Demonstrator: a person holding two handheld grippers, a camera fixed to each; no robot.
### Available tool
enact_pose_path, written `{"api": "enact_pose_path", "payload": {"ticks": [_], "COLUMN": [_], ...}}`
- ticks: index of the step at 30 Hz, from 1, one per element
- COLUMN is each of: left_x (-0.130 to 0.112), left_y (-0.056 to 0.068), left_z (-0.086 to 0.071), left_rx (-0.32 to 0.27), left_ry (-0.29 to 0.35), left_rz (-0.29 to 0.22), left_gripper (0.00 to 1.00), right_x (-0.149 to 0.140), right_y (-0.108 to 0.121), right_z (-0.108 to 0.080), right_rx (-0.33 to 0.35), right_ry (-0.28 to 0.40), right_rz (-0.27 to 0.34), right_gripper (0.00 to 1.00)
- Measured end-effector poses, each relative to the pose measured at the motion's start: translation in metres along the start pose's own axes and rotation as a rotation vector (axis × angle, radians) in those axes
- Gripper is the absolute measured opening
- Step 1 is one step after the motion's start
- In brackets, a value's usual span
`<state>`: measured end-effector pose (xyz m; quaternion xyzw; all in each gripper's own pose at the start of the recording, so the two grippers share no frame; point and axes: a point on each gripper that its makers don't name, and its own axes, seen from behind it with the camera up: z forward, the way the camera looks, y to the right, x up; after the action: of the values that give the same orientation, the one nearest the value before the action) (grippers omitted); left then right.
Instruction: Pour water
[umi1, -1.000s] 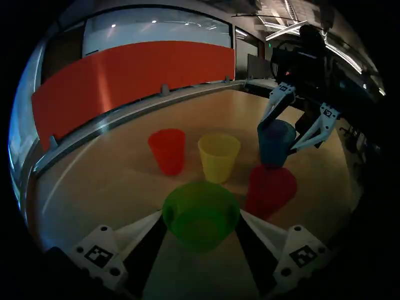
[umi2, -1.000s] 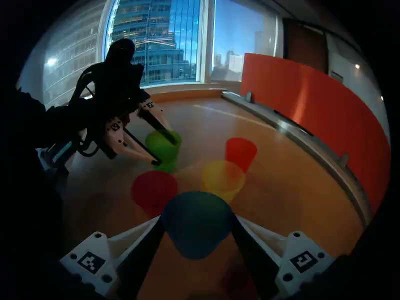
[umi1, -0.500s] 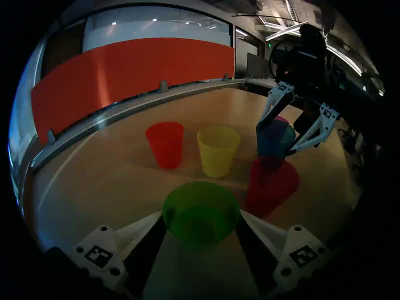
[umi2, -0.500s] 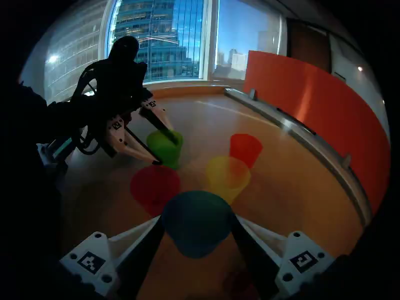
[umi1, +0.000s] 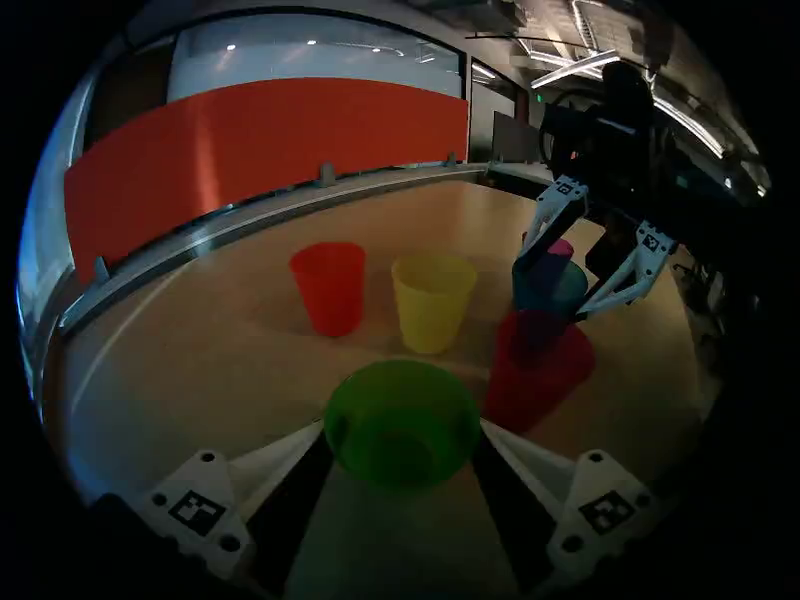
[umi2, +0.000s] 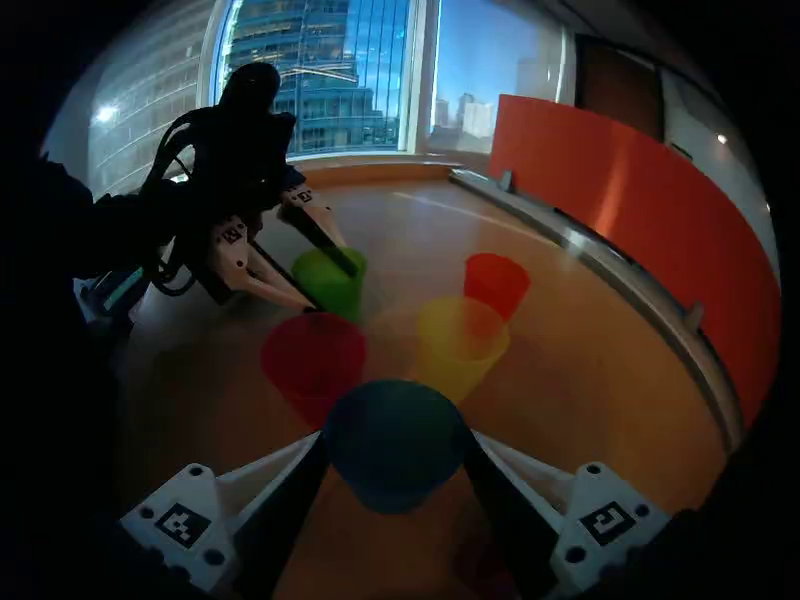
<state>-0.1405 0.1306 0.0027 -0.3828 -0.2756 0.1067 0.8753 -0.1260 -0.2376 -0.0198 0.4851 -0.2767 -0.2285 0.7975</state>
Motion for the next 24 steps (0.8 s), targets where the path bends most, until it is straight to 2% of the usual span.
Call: {"api": "enact_pose_path", "payload": {"ticks": [8,12,18,24], "left_x": [-0.003,-0.004,-0.002,-0.004], "left_y": [0.002,0.003,-0.003,-0.001], "left_z": [-0.001,-0.002,-0.006,-0.012], "left_rx": [-0.002,-0.004,0.011,0.018], "left_ry": [0.001,-0.002,0.001,0.0], "left_rz": [0.026,0.018,0.001,0.007], "left_gripper": [0.89,0.97,0.97,0.97], "right_x": [-0.005,-0.005,-0.01,-0.018], "right_y": [-0.001,-0.001,-0.001,0.0], "right_z": [0.003,0.003,0.002,-0.004], "right_rx": [-0.003,-0.006,-0.012,-0.024], "right_ry": [-0.002,0.0,-0.005,-0.019], "right_rz": [0.006,0.003,0.002,-0.006], "right_gripper": [0.93,0.93,0.93,0.93]}}
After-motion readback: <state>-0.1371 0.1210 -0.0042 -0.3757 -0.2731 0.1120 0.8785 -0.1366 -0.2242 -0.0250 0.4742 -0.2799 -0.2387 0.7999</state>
